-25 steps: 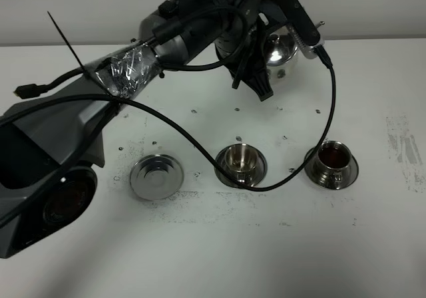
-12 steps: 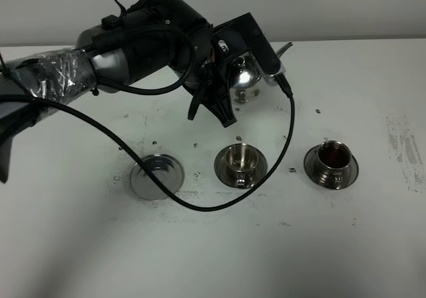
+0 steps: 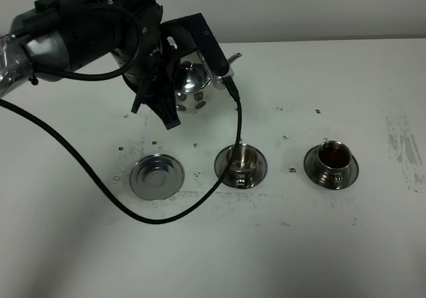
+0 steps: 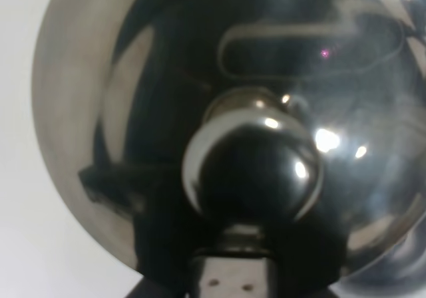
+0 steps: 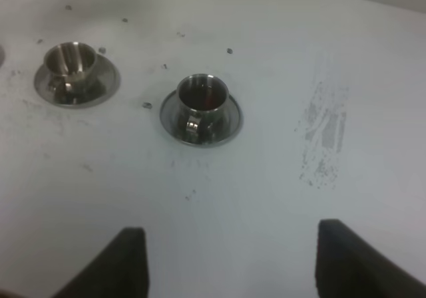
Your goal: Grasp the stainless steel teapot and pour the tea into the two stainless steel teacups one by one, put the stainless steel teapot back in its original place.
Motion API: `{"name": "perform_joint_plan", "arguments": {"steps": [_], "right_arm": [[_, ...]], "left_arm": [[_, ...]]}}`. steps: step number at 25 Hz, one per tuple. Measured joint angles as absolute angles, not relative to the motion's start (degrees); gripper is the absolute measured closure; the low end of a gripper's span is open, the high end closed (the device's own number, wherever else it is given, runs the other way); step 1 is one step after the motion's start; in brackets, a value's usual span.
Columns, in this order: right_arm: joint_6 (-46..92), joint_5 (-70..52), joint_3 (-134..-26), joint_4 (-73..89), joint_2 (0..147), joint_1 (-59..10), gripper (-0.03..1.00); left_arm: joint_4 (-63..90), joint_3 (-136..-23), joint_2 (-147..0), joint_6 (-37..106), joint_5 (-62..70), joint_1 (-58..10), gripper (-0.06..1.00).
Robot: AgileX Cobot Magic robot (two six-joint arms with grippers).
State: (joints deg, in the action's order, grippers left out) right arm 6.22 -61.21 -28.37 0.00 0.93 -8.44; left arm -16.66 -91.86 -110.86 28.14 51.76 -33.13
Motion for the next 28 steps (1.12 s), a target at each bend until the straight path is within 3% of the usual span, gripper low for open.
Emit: {"name": "perform_joint_plan", "arguments": {"steps": [15, 28], "right_arm": [[6.22, -61.21, -28.37, 0.00, 0.93, -8.44, 0.45], [6.22, -61.21, -28.37, 0.00, 0.93, -8.44, 0.45]], "left_arm": [[-8.03, -91.86, -110.75, 41.83, 57.76, -32.37, 0.77], [-10.31, -91.86, -110.76, 58.10, 59.63, -32.01, 0.77]]}}
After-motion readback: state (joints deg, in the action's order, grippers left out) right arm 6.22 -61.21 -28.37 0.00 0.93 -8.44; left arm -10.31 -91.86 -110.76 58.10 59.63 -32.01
